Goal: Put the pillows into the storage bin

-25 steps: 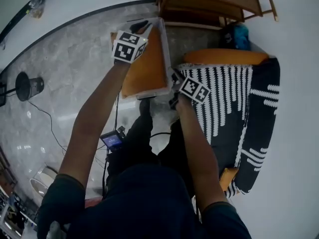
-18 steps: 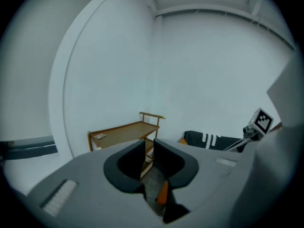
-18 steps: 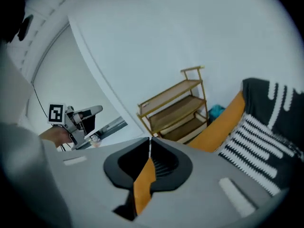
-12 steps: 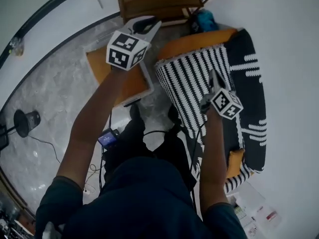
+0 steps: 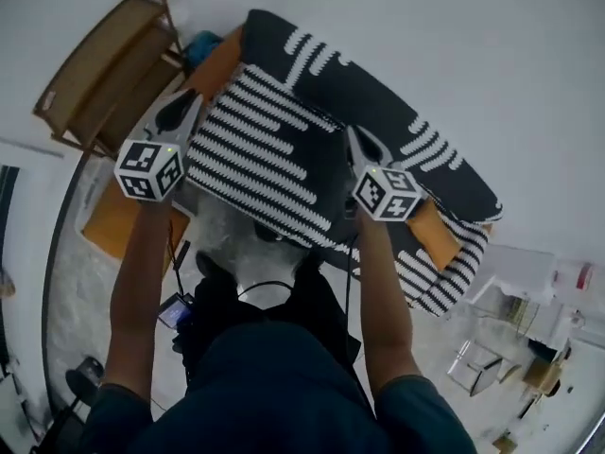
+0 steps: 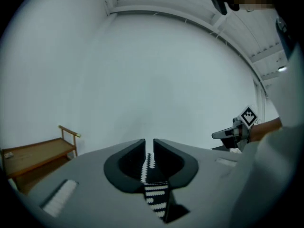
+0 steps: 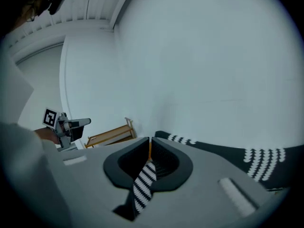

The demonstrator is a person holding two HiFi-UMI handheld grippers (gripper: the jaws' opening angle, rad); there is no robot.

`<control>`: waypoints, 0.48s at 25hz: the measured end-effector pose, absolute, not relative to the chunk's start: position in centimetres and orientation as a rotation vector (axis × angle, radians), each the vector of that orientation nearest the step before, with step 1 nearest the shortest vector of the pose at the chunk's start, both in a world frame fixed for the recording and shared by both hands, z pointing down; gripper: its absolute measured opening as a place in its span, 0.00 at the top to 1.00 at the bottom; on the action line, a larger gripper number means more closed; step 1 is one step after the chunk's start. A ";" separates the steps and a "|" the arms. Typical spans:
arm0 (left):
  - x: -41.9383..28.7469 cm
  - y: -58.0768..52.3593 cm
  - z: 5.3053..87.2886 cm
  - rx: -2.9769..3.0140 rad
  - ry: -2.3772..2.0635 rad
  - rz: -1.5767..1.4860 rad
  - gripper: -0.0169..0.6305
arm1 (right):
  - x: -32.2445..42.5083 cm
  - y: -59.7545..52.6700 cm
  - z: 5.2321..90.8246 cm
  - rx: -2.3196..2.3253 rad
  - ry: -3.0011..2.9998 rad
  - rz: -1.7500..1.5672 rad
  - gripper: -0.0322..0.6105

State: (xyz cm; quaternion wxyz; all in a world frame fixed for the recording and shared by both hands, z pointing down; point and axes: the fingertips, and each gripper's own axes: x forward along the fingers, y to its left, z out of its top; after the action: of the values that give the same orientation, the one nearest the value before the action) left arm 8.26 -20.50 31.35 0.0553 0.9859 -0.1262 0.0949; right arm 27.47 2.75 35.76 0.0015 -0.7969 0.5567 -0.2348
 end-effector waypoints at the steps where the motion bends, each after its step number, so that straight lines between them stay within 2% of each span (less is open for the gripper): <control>1: 11.1 -18.0 31.9 2.990 -0.342 0.298 0.90 | 29.8 5.5 35.7 -2.516 1.709 -0.730 0.91; 12: 40.9 11.1 41.0 2.919 0.245 0.498 0.90 | 51.6 39.2 41.5 -2.653 1.162 -0.797 0.91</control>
State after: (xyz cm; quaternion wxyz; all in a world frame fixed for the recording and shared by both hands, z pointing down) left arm 40.86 11.07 41.03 0.0850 0.9788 0.0820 0.1670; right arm 51.59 39.22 41.45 0.0689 -0.8810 0.3860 -0.2648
